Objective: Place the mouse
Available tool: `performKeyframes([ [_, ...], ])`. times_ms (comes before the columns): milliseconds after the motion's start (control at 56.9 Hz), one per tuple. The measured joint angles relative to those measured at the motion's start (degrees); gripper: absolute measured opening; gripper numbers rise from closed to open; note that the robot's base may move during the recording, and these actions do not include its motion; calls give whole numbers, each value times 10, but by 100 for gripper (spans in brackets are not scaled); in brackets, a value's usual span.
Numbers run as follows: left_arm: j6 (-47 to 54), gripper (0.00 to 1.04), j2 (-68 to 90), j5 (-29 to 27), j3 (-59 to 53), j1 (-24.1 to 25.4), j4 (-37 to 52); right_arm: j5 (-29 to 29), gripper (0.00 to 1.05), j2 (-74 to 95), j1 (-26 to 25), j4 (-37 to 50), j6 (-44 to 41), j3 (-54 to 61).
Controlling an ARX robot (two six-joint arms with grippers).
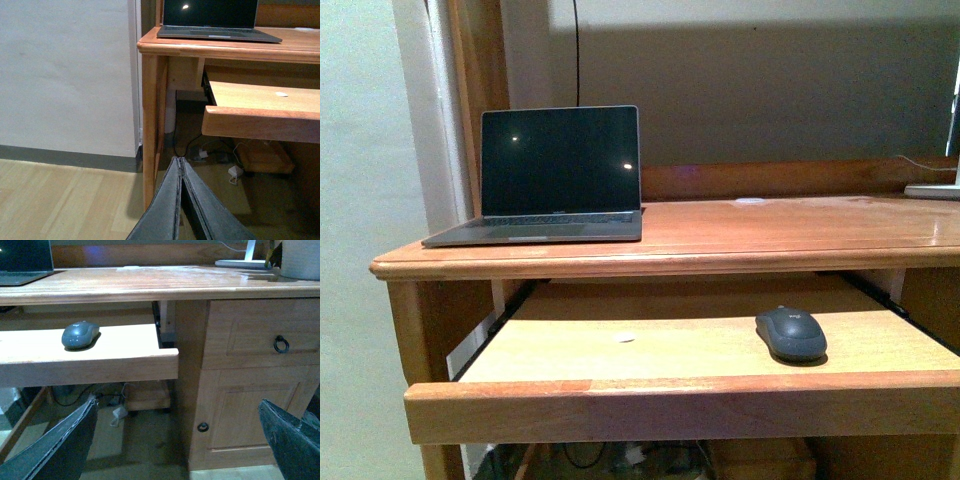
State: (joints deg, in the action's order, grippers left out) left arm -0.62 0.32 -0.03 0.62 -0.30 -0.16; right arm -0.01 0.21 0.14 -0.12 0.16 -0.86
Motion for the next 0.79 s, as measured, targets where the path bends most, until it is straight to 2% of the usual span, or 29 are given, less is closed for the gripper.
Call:
performKeyframes([
  [176, 0, 3, 0, 0, 0, 0, 0, 0, 97, 0, 0, 0, 0, 0],
  [193, 0, 3, 0, 0, 0, 0, 0, -7, 97, 1, -2, -2, 4, 0],
  [211, 0, 3, 0, 0, 0, 0, 0, -51, 97, 12, -14, -21, 21, -6],
  [264, 0, 12, 0, 0, 0, 0, 0, -123, 97, 59, -29, -24, 61, -18],
  [352, 0, 26, 0, 0, 0, 0, 0, -141, 97, 142, -24, 35, 89, -28],
  [510, 0, 54, 0, 0, 0, 0, 0, -117, 97, 331, -20, 214, 110, -87],
  [598, 0, 69, 0, 0, 0, 0, 0, -100, 97, 433, -7, 285, 114, -134],
  [791, 1, 98, 0, 0, 0, 0, 0, -31, 97, 637, 65, 341, 102, -256],
])
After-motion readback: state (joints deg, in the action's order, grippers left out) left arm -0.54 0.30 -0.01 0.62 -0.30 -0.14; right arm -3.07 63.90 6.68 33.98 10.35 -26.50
